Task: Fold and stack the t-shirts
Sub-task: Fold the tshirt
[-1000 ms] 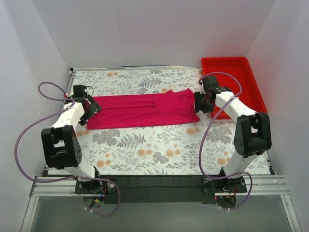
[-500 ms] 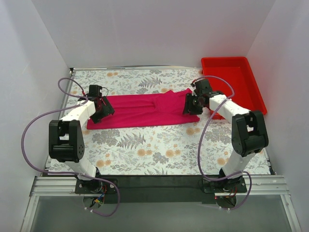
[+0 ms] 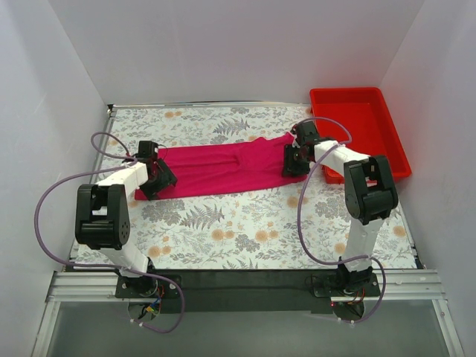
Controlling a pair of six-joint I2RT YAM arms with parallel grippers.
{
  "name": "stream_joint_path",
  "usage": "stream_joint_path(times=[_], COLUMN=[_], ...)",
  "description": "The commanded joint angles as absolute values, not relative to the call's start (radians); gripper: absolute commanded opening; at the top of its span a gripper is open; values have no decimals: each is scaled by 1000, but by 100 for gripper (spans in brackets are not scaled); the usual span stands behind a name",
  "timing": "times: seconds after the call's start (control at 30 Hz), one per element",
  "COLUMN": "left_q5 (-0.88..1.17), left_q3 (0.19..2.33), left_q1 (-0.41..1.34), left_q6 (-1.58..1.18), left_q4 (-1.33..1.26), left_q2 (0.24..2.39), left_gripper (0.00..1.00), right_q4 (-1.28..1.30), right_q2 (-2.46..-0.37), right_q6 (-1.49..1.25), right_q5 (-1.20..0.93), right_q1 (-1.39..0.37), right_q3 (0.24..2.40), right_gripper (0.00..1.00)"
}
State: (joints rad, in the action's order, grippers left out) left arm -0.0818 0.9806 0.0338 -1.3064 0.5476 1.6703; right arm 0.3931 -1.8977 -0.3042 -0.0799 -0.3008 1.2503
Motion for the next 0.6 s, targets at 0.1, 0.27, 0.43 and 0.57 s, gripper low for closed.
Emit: stream_joint_path(times=[0.1, 0.27, 0.43, 0.57], left_q5=[113, 167, 241, 218], left_q3=[824, 721, 667, 689], left_q1=[63, 245, 348, 356], left_q6=[-1429, -1586, -1669, -1646], left_q4=[612, 600, 581, 627], left_q2=[1614, 1554, 1491, 1430], left_gripper=[64, 65, 65, 69], right_q4=[382, 436, 434, 436], right_q2=[-2120, -2270, -2304, -2295], right_q6=[-148, -51, -5, -5], right_q5=[-14, -31, -5, 8], right_q1=[-268, -255, -245, -247], right_q3=[1538, 1742, 1844, 1862], right_gripper=[48, 49, 50, 50])
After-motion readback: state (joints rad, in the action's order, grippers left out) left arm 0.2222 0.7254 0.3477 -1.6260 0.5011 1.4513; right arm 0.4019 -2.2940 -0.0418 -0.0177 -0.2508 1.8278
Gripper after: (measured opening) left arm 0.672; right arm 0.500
